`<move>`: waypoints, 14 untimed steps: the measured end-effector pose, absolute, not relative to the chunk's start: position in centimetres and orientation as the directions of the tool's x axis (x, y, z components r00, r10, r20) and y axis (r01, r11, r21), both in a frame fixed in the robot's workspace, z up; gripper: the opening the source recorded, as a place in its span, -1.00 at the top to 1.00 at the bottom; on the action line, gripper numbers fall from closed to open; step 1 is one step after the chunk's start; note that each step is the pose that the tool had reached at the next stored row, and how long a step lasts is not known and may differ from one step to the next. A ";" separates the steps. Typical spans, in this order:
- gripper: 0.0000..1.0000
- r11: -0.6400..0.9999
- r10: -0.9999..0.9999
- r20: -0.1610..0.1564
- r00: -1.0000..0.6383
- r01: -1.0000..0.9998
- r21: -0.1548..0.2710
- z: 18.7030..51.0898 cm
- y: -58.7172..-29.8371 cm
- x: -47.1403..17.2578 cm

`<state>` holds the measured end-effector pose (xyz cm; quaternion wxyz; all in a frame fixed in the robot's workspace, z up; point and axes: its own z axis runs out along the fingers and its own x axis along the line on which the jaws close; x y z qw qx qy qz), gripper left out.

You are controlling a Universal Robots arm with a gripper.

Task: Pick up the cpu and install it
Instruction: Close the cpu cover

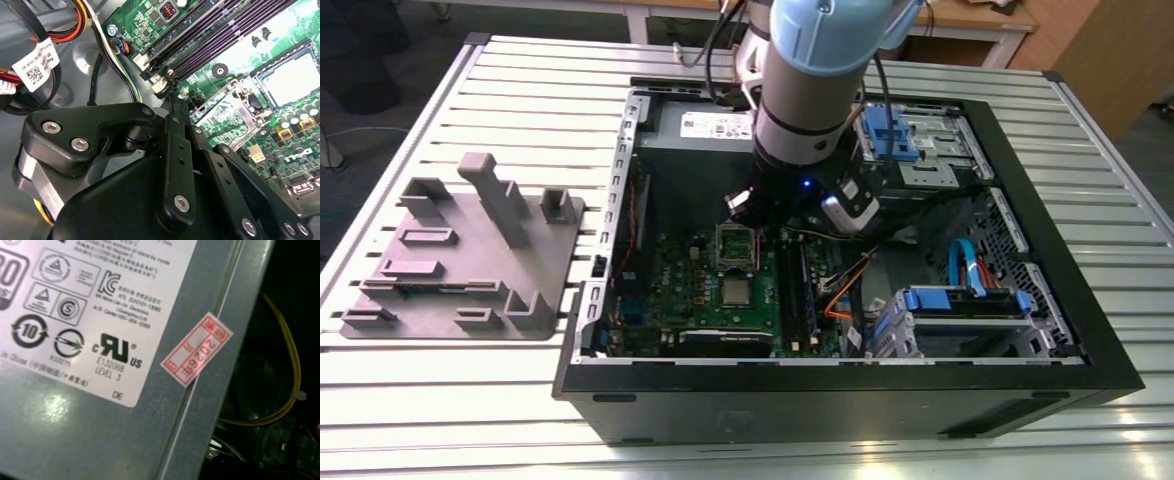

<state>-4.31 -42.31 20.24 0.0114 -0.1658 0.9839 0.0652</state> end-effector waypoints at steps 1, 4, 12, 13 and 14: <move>0.79 0.935 -0.330 -0.044 -0.943 -0.333 0.125 20.3 -42.3 -4.3; 0.79 0.930 -0.344 -0.044 -0.938 -0.347 0.125 20.5 -42.4 -4.3; 0.79 0.916 -0.379 -0.044 -0.924 -0.381 0.125 21.2 -42.5 -4.3; 0.79 0.914 -0.383 -0.044 -0.923 -0.385 0.125 21.3 -42.5 -4.3; 0.79 0.913 -0.386 -0.044 -0.921 -0.389 0.125 21.3 -42.5 -4.3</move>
